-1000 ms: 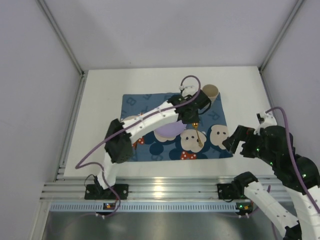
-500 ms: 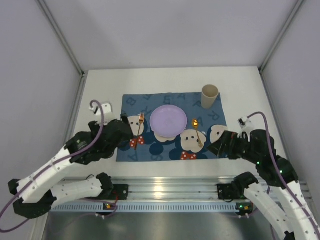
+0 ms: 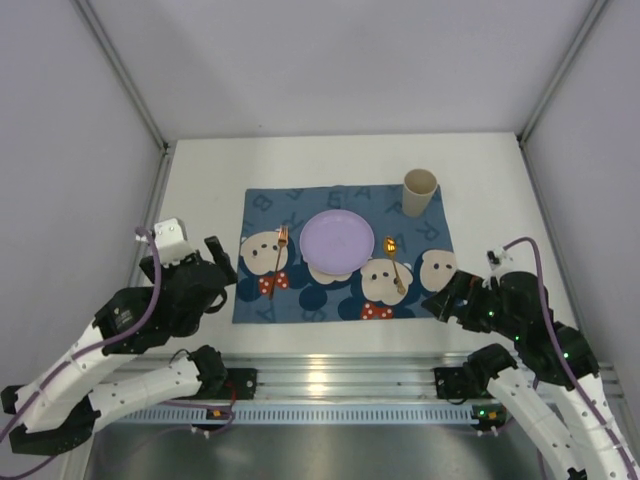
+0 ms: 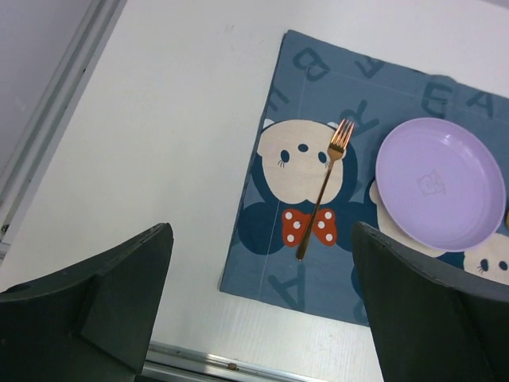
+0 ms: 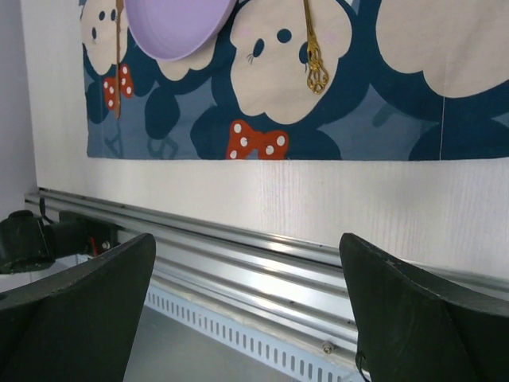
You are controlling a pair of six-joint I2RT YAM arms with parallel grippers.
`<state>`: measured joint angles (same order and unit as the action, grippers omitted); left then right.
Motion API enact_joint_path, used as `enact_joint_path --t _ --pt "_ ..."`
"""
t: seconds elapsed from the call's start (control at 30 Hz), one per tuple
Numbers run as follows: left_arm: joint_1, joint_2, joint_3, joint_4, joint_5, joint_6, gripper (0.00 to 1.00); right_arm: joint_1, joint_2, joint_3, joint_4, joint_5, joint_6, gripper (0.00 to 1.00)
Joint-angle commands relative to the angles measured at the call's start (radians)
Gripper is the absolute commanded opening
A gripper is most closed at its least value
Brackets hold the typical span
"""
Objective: Set the dinner table for one person
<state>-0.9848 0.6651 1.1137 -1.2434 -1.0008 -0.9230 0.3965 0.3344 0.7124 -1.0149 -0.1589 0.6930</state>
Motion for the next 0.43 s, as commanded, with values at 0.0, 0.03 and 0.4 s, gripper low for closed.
enact_joint_path --t 0.0,0.03,0.4 --pt "0.0 0.019 -0.017 0.004 -0.004 0.032 0.98 0.004 -0.012 0.007 -0.025 0.013 0.004 1.0" --pt "0.0 0.019 -0.02 0.015 -0.001 0.047 0.99 0.005 -0.024 0.009 -0.024 0.015 -0.001 1.0" --pt "0.0 0.025 -0.058 0.105 0.071 0.139 0.98 0.004 -0.041 0.007 -0.027 -0.019 -0.043 1.0"
